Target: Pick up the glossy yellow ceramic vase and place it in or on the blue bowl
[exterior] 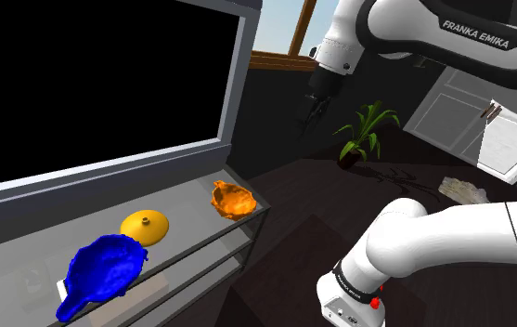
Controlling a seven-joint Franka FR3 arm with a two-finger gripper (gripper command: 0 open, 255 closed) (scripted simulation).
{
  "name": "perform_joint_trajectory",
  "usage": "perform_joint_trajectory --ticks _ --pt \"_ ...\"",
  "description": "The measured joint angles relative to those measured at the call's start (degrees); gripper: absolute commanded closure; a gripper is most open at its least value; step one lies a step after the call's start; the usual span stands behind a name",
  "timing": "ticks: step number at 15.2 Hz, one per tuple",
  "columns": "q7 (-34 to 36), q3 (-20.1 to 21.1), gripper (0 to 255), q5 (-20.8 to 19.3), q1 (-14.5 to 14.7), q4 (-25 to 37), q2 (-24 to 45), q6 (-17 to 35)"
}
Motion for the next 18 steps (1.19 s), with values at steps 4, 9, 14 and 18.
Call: perform_joint_trajectory --ticks 4,9,14,18 --pt "0.8 1.3 0 0.6 0.3 -1.6 1.8 3.6" --pt "3.4 4.9 0 2.1 1.2 -4.5 7.5 12.9" --pt "5.7 8.2 0 2.6 1.6 -5.3 15.4 22.1" --pt "8.4 11.2 0 2.3 2.0 -4.7 22.6 29.4"
